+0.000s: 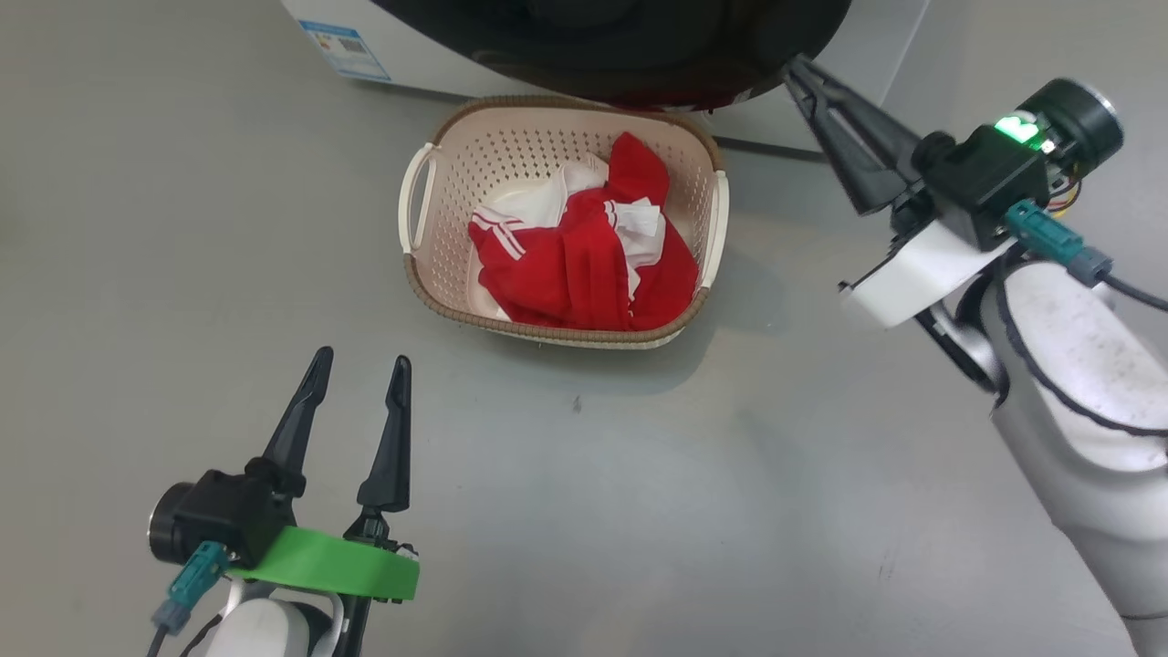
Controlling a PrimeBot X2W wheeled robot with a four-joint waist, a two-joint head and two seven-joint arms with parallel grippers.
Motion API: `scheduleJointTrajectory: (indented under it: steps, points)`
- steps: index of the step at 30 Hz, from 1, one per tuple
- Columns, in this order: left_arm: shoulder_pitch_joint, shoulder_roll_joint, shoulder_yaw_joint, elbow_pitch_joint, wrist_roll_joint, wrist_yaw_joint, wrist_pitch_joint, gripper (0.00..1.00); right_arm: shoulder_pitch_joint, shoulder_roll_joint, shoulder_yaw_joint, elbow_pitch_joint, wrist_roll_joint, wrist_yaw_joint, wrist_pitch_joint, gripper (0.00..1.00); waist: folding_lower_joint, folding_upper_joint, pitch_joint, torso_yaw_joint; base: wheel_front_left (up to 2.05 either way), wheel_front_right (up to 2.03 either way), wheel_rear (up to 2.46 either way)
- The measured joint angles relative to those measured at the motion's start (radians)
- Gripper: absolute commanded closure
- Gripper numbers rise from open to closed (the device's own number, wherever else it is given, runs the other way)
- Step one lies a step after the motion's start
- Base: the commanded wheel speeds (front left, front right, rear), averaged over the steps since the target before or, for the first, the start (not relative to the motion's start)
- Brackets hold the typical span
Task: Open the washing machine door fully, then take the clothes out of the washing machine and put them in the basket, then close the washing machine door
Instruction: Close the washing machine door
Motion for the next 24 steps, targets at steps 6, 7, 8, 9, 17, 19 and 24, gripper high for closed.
scheduleJointTrajectory:
  steps: [6, 7, 8, 9, 17, 19, 24]
  points:
    - [-0.056, -0.002, -0.058, -0.030, -0.039, 0.009, 0.000, 0.00, -0.115, -0.055, -0.028, 0.034, 0.003, 0.000, 0.014, 1.00, 0.0000, 0.0000, 0.083, 0.036, 0.00, 0.00, 0.00]
    - [-0.065, -0.002, -0.064, -0.034, -0.048, 0.010, 0.000, 0.00, -0.134, -0.060, -0.032, 0.039, 0.003, 0.000, 0.014, 1.00, 0.0000, 0.0000, 0.096, 0.042, 0.00, 0.00, 0.00]
    - [-0.082, -0.002, -0.082, -0.037, -0.053, 0.011, 0.000, 0.00, -0.171, -0.071, -0.036, 0.050, 0.006, 0.000, 0.014, 1.00, 0.0001, 0.0000, 0.122, 0.054, 0.00, 0.00, 0.00]
    - [-0.087, -0.003, -0.089, -0.040, -0.060, 0.013, 0.000, 0.00, -0.187, -0.076, -0.036, 0.055, 0.006, 0.000, 0.014, 1.00, 0.0000, 0.0000, 0.134, 0.059, 0.00, 0.00, 0.00]
    - [-0.115, -0.007, -0.131, -0.052, -0.095, 0.025, 0.000, 0.00, -0.297, -0.106, -0.021, 0.120, 0.021, 0.006, 0.016, 1.00, 0.0001, 0.0000, 0.211, 0.105, 0.00, 0.00, 0.00]
    - [-0.123, -0.008, -0.144, -0.052, -0.095, 0.026, 0.000, 0.00, -0.319, -0.112, -0.022, 0.141, 0.022, 0.005, 0.011, 1.00, 0.0001, 0.0000, 0.223, 0.117, 0.00, 0.00, 0.00]
    - [-0.126, -0.010, -0.162, -0.052, -0.095, 0.030, 0.000, 0.00, -0.376, -0.117, -0.044, 0.191, 0.022, 0.006, 0.008, 1.00, 0.0001, 0.0000, 0.239, 0.138, 0.00, 0.00, 0.00]
